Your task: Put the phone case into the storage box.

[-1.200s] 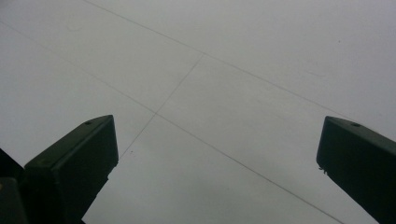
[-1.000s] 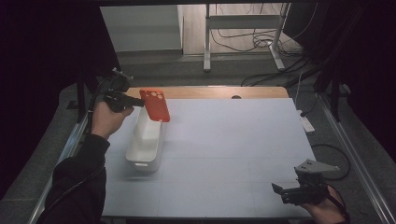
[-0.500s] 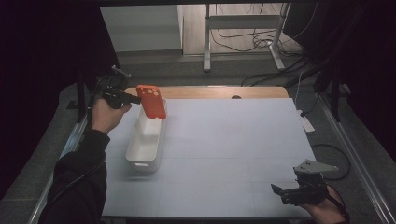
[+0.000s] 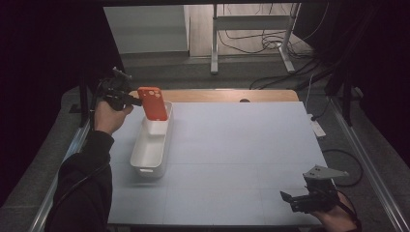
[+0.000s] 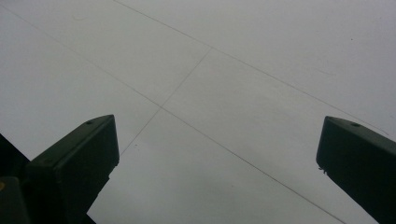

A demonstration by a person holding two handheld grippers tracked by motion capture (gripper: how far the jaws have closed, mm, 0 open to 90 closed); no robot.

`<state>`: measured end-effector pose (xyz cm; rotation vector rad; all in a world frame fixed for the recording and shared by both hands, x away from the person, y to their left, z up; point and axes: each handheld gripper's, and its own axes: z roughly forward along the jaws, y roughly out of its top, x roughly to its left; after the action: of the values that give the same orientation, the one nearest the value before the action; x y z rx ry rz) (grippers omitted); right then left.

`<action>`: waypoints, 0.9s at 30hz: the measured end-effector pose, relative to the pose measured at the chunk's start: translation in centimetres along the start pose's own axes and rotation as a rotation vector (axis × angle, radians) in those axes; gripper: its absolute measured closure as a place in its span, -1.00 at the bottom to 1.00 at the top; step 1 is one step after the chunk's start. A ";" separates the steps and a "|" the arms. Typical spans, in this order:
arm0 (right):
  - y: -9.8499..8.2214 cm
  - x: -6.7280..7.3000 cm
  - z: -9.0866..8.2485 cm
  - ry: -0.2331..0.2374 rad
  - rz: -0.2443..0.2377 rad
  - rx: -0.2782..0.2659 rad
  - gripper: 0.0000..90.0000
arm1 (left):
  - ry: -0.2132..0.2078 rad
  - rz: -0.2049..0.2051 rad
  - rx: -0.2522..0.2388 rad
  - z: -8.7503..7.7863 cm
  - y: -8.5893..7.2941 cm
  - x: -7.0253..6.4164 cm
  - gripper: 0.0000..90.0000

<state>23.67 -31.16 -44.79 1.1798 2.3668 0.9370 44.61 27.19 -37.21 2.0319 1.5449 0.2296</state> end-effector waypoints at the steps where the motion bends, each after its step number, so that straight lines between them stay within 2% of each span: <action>1: 0.0 0.0 0.0 0.001 -0.001 0.001 -1.00 | 0.000 -0.005 -0.001 0.2 0.0 0.1 0.98; 27: 0.0 0.1 0.2 0.008 -0.011 0.015 -1.00 | 0.014 -0.055 0.076 5.5 0.0 0.9 0.98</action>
<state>23.72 -31.00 -44.87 1.1695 2.3884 0.9233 47.39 26.15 -41.95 2.0466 1.6383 0.1671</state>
